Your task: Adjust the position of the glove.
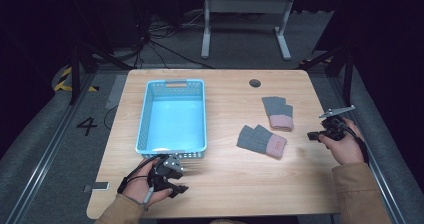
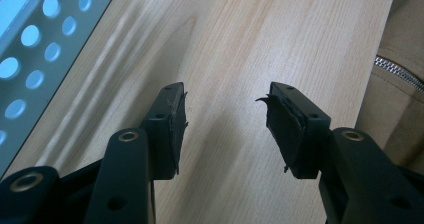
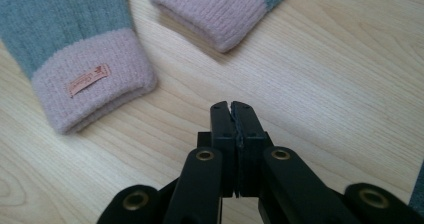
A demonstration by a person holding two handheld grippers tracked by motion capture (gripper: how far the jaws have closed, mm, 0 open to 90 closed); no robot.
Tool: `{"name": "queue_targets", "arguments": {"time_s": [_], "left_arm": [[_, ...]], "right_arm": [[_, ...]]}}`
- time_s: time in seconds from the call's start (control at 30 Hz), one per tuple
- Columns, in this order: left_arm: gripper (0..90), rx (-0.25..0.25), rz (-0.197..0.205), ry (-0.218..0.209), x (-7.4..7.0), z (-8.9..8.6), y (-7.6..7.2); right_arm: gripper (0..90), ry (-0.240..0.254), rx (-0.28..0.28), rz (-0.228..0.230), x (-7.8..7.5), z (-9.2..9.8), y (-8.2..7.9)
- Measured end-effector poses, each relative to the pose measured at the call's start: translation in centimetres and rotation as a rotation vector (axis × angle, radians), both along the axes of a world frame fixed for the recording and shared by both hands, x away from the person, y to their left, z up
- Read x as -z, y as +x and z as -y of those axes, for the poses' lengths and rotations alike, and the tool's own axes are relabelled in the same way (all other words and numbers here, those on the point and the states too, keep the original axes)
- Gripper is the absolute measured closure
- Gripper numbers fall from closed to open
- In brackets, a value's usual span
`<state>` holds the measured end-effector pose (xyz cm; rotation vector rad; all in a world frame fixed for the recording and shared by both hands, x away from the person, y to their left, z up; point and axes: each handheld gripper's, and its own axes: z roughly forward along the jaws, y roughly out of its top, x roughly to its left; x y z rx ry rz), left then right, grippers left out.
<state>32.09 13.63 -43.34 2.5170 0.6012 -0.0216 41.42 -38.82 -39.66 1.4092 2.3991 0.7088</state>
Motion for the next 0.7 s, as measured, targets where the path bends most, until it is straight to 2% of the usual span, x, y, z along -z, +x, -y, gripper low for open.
{"name": "queue_targets", "arguments": {"time_s": [0.1, 0.27, 0.33, 0.47, 0.5, 0.7], "left_arm": [[50.4, -0.002, 0.006, 0.011, -0.1, 0.1, 0.0], [49.8, -0.013, 0.001, 0.001, -0.2, 0.0, -0.1], [49.7, -0.018, -0.003, -0.005, -0.2, -0.2, -0.2], [49.5, -0.029, -0.006, -0.019, -0.3, -0.5, -0.7], [49.2, -0.031, -0.006, -0.022, -0.4, -0.7, -0.9], [48.8, -0.047, -0.006, -0.037, -0.6, -1.4, -1.4]], "right_arm": [[90.0, 0.016, -0.016, 0.01, -0.1, -0.3, 0.0], [90.0, 0.047, -0.047, 0.012, -0.3, -1.1, 0.3], [90.0, 0.058, -0.098, 0.019, -0.5, -2.3, 0.9], [90.0, 0.054, -0.137, 0.027, -0.8, -3.8, 1.6], [90.0, 0.046, -0.166, 0.038, -1.0, -4.8, 2.1], [90.0, 0.051, -0.208, 0.055, -1.1, -6.6, 3.0]]}}
